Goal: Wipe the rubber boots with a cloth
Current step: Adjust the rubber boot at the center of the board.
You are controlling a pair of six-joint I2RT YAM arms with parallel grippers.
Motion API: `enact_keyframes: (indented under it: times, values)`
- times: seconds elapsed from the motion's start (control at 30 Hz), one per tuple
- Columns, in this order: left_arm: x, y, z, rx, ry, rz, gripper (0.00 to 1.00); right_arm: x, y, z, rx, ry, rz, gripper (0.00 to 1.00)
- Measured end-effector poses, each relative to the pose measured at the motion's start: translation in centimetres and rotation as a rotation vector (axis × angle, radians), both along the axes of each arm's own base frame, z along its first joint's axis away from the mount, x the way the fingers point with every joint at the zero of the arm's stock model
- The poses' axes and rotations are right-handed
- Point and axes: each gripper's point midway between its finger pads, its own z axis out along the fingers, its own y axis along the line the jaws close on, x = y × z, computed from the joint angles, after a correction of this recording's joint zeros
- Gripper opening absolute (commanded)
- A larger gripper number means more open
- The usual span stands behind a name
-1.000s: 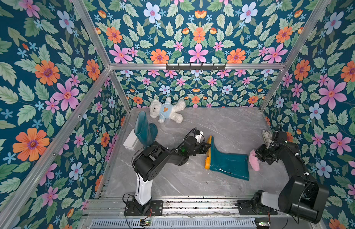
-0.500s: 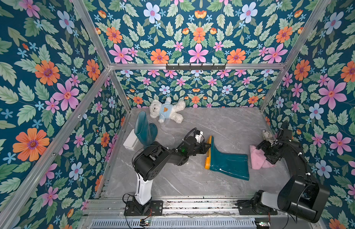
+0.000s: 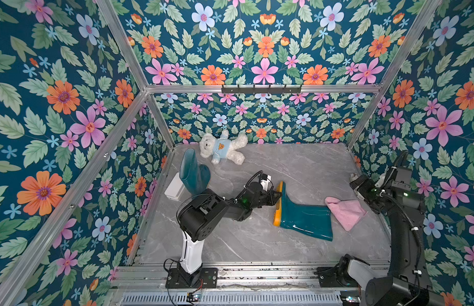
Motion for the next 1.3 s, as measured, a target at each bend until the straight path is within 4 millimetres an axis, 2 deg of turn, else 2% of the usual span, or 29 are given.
enact_keyframes:
  times: [0.03, 0.13, 0.3, 0.37, 0.5, 0.77, 0.97, 1.17, 1.27, 1.3]
  values:
    - [0.0, 0.0, 0.0, 0.0, 0.0, 0.0, 0.06, -0.3, 0.5, -0.4, 0.017, 0.004, 0.005, 0.98]
    - [0.0, 0.0, 0.0, 0.003, 0.002, 0.0, 0.06, -2.1, 3.2, -3.7, 0.09, 0.074, 0.056, 0.98]
    - [0.0, 0.1, 0.0, 0.004, 0.002, 0.003, 0.06, -6.7, 7.0, -10.5, 0.24, 0.221, 0.08, 0.95]
    - [0.0, 0.1, 0.0, 0.004, 0.002, 0.003, 0.06, -8.2, 8.0, -12.4, 0.285, 0.271, 0.075, 0.95]
    - [0.0, 0.1, 0.0, 0.003, 0.004, 0.005, 0.06, -9.4, 9.5, -14.0, 0.346, 0.304, 0.064, 0.94]
    - [0.0, 0.1, 0.0, 0.007, 0.006, 0.006, 0.06, -12.1, 10.4, -18.4, 0.435, 0.413, -0.035, 0.91]
    - [0.0, 0.0, -0.1, 0.006, 0.007, 0.004, 0.06, -12.4, 10.7, -20.3, 0.484, 0.405, -0.097, 0.87]
    - [0.0, -0.1, -0.2, 0.005, 0.009, -0.001, 0.06, -11.0, 11.3, -20.7, 0.56, 0.329, -0.133, 0.72]
    - [0.0, -0.1, -0.1, 0.005, 0.009, -0.001, 0.06, -9.6, 11.2, -21.0, 0.58, 0.261, -0.139, 0.53]
    - [0.0, -0.1, -0.1, 0.005, 0.009, -0.001, 0.07, -9.4, 11.2, -21.1, 0.582, 0.249, -0.141, 0.38]
